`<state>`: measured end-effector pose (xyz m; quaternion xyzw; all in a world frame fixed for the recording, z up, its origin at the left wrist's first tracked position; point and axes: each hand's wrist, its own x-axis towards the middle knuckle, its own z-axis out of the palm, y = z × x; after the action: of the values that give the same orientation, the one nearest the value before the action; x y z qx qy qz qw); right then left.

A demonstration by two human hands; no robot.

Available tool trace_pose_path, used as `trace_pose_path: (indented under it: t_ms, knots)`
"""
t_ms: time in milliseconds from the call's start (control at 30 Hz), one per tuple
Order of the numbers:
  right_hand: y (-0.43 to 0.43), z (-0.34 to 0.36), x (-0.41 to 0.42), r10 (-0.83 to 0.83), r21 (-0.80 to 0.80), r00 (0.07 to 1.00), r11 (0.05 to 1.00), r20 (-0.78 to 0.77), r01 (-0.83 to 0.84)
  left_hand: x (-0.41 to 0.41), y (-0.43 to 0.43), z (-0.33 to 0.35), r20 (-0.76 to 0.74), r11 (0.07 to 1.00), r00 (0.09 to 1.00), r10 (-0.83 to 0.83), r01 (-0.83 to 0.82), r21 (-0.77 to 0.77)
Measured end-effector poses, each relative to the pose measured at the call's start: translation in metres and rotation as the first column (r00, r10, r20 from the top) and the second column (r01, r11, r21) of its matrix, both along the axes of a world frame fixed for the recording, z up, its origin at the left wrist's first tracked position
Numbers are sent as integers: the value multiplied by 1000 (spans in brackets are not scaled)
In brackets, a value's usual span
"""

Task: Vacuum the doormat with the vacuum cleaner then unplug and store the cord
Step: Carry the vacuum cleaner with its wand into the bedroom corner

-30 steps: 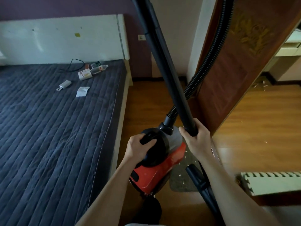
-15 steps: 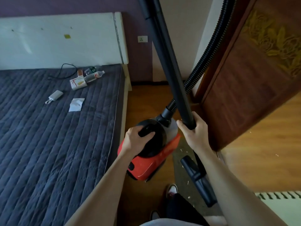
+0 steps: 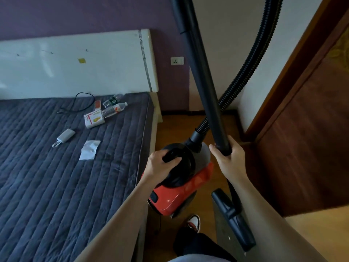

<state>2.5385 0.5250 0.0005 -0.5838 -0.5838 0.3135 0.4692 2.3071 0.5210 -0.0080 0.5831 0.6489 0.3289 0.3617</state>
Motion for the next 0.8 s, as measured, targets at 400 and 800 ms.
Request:
trace_pose_path:
  t_ms: [400, 800]
  knots:
    - [181, 14, 26, -39, 3, 998, 999, -53, 40, 13, 193, 6, -31, 999, 999, -13, 14, 49]
    - [346, 0, 44, -156, -31, 987, 987, -44, 155, 31, 381, -11, 22, 993, 995, -95, 93, 74]
